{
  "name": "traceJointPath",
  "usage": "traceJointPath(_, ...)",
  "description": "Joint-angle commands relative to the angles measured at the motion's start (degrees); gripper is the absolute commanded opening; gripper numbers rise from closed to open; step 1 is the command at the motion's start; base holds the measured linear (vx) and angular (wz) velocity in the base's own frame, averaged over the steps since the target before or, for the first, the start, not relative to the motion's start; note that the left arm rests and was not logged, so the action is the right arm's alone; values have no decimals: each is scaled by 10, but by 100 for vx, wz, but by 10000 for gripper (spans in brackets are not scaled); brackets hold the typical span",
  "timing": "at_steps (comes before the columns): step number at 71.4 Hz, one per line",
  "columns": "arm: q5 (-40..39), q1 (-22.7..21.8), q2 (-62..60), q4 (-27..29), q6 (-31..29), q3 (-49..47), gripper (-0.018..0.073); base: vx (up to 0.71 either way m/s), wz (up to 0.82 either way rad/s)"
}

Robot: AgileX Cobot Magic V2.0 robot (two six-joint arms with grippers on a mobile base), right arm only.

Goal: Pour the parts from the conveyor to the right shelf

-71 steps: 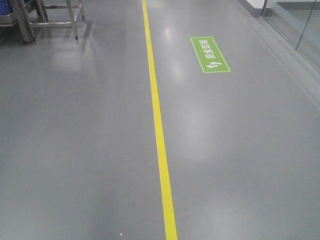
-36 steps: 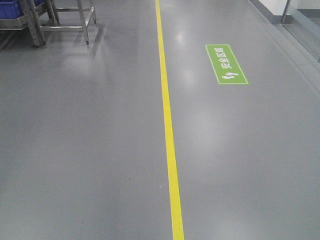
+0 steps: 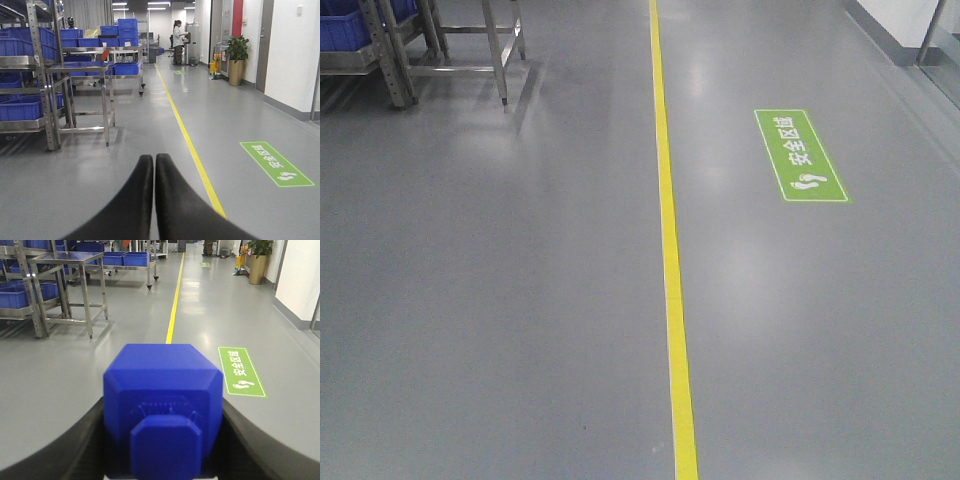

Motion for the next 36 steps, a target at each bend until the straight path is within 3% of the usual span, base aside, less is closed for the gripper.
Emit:
traceJointPath(1,-47,-2,7,-3,-6,-15,-5,52,0)
traceJointPath(36,-47,-2,7,-3,-6,-15,-5,57,-5)
